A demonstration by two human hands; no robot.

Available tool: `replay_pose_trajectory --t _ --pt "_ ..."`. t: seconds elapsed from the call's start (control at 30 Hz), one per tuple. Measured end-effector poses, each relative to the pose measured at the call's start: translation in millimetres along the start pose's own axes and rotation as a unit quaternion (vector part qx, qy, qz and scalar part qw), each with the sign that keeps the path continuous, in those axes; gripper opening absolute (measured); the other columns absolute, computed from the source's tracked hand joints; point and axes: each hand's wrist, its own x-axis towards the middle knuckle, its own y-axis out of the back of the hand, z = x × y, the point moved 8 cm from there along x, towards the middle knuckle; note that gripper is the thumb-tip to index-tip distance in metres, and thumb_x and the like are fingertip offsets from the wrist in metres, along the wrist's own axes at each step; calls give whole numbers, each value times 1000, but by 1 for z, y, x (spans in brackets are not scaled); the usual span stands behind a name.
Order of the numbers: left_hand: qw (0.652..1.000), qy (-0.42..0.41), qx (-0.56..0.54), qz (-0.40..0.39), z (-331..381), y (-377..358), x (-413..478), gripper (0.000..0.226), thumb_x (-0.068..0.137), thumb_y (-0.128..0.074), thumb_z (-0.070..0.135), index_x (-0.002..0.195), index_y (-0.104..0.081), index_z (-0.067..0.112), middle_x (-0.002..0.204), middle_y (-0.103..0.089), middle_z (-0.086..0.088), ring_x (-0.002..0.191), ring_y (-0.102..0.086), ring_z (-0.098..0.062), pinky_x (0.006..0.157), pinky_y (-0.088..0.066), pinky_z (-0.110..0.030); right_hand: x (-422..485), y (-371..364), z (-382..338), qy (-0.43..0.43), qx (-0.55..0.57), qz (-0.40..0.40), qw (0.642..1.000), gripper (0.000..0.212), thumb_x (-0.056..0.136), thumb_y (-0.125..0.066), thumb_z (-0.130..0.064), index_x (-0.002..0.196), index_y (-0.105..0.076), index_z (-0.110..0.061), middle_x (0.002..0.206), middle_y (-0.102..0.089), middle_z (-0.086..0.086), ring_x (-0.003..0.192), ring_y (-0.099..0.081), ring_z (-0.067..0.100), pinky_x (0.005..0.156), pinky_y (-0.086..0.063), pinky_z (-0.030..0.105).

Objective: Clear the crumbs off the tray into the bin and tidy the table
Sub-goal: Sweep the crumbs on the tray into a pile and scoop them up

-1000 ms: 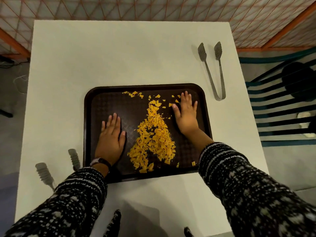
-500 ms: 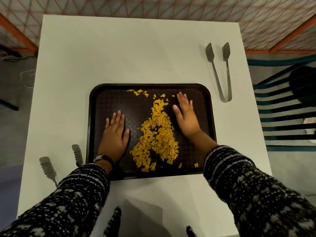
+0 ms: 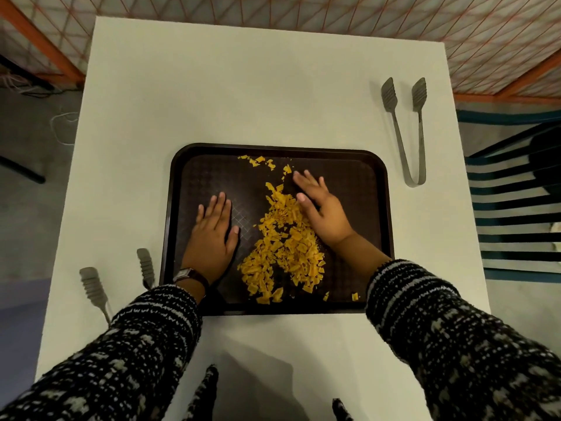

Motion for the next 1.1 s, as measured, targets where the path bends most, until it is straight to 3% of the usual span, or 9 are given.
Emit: replay_pose_trajectory --t 0.1,0.23,0.37,0.47,0.6,0.8,0.93,1.03,1.1 --pt "1000 -3 -2 2 0 0 0 63 91 -18 38 143 -26 2 154 -20 -12 141 -7 -15 114 15 -21 22 -5 2 -2 -34 -32 999 62 92 -36 -46 141 -38 -8 151 -33 8 144 -16 17 119 -1 37" --pt "1000 -2 -6 3 0 0 0 64 91 -17 39 143 -25 3 154 -19 -11 142 -6 -14 114 15 -20 23 -26 -3 32 -98 -86 991 68 90 -32 -51 143 -33 -8 154 -24 9 145 -10 16 117 8 34" --pt "1000 0 -7 3 -2 0 0 63 91 -19 38 143 -27 2 154 -21 -12 141 -8 -15 114 15 -20 -3 -38 -15 20 -21 -128 991 64 92 -35 -50 140 -39 -8 148 -37 6 141 -22 10 118 1 25" --pt "1000 -1 -17 3 -1 0 -1 63 91 -19 38 143 -27 2 154 -20 -11 142 -9 -16 114 16 -19 -27 -16 -13 -14 3 -22 1000 58 93 -31 -46 135 -47 -10 143 -44 1 139 -29 9 119 -7 26" --pt "1000 -1 -17 -1 0 1 -2 64 92 -16 40 144 -24 4 155 -18 -10 142 -5 -14 114 16 -19 -71 25 25 -89 -31 155 983 54 95 -25 -42 131 -52 -12 143 -43 0 141 -25 9 120 -6 35" --pt "999 9 -50 0 -1 3 -2 66 91 -19 44 145 -21 7 155 -14 -7 142 -1 -10 114 16 -20 -88 27 46 -84 -117 165 976 55 94 -30 -42 134 -48 -10 149 -35 7 143 -18 14 119 2 28" --pt "993 6 -113 -14 10 11 14 70 89 -21 50 147 -13 10 153 -2 2 143 4 -12 117 9 -32 -86 24 45 -75 -165 166 969 54 94 -32 -42 135 -48 -10 150 -34 7 143 -19 18 119 0 30" --pt "997 -27 -70 -34 24 9 44 67 93 -24 48 148 -10 12 157 -2 -6 144 7 -21 118 7 -37 -87 23 45 -71 -182 163 967 55 93 -33 -42 136 -47 -11 150 -34 8 143 -19 19 119 -3 35" --pt "998 8 -56 -37 26 4 65 67 95 -29 45 148 -5 11 157 1 -12 144 8 -28 117 7 -39 -88 23 45 -67 -186 166 966 55 93 -34 -42 136 -47 -10 150 -34 8 143 -20 20 119 -5 38"
